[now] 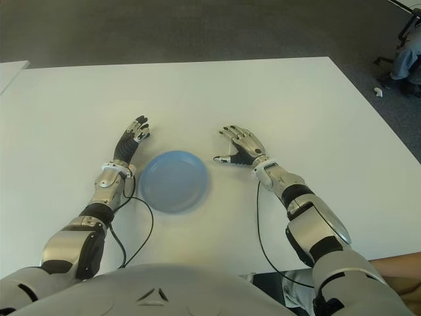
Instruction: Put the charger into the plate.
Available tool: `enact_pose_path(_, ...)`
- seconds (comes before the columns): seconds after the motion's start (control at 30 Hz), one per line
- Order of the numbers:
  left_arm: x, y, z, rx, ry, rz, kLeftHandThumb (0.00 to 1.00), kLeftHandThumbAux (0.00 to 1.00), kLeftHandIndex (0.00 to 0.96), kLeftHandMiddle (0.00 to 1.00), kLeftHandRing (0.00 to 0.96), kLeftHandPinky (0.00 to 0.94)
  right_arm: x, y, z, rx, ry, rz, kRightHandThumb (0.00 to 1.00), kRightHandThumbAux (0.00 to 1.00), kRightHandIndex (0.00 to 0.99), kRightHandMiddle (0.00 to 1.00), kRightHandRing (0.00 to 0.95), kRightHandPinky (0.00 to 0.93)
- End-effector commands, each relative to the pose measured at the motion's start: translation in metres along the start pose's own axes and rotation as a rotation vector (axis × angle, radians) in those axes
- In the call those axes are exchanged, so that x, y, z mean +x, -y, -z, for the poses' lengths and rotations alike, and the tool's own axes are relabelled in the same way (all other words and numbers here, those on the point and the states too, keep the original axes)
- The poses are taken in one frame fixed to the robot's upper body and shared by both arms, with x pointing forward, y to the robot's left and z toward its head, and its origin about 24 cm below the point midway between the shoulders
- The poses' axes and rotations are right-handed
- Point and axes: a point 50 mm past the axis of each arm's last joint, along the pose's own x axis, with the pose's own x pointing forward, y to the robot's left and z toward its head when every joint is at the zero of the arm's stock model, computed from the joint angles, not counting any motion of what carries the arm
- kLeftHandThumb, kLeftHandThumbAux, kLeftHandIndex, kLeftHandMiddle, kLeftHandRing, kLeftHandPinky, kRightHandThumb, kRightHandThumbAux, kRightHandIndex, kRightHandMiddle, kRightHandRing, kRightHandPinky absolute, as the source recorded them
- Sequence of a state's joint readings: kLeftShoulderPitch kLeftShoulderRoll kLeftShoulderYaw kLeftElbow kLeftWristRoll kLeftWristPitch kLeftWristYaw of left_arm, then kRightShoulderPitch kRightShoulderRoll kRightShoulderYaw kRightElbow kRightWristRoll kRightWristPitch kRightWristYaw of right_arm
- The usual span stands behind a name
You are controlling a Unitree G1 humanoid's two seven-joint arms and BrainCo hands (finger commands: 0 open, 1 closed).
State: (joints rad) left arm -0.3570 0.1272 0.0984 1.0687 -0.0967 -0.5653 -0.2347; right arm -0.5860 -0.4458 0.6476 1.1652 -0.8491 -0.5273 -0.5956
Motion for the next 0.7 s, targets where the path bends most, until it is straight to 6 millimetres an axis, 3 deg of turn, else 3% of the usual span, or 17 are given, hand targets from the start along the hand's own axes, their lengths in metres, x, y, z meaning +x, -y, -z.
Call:
enact_pose_path(0.03,-0.0469,0.0027,0.0667,-0.050,-0.364,0.006,0.015,0.476,0.019,0.009,0.013,0.062,-0.0259,-0.0373,-0.0004,0.006,-0.049,-0.164,0.330,0.147,0.000,0.000,0.000,0.000)
enact_pose_path(0.2,-0.0468,0.0024,0.0665,-0.045,-0.364,0.002,0.016,0.481,0.016,0.009,0.014,0.064,-0.0254,-0.0377,0.0013,-0.019,-0.052,-0.203,0.350,0.160,0.000,0.000,0.000,0.031)
enact_pose_path(0.4,-0.0459,0.0030,0.0653,-0.045,-0.355,0.000,0.016,0.482,0.021,0.014,0.018,0.064,-0.0238,-0.0359,0.0026,-0.030,-0.044,-0.241,0.405,0.212,0.000,0.000,0.009,0.152)
enact_pose_path(0.47,-0.0456,0.0035,0.0649,-0.045,-0.351,0.001,0.015,0.481,0.022,0.016,0.020,0.065,-0.0231,-0.0346,0.0028,-0.029,-0.040,-0.248,0.441,0.235,0.000,0.024,0.073,0.221)
enact_pose_path(0.6,-0.0454,0.0042,0.0643,-0.043,-0.344,0.002,0.013,0.481,0.022,0.016,0.021,0.065,-0.0226,-0.0326,0.0031,-0.035,-0.031,-0.255,0.497,0.279,0.044,0.170,0.258,0.393)
enact_pose_path(0.67,-0.0451,0.0045,0.0638,-0.041,-0.339,0.003,0.010,0.480,0.022,0.017,0.022,0.065,-0.0227,-0.0321,0.0036,-0.044,-0.029,-0.258,0.557,0.326,0.136,0.354,0.423,0.507)
enact_pose_path(0.7,-0.0450,0.0046,0.0638,-0.040,-0.340,0.003,0.009,0.480,0.022,0.017,0.022,0.065,-0.0226,-0.0321,0.0040,-0.060,-0.028,-0.262,0.565,0.333,0.149,0.379,0.446,0.523)
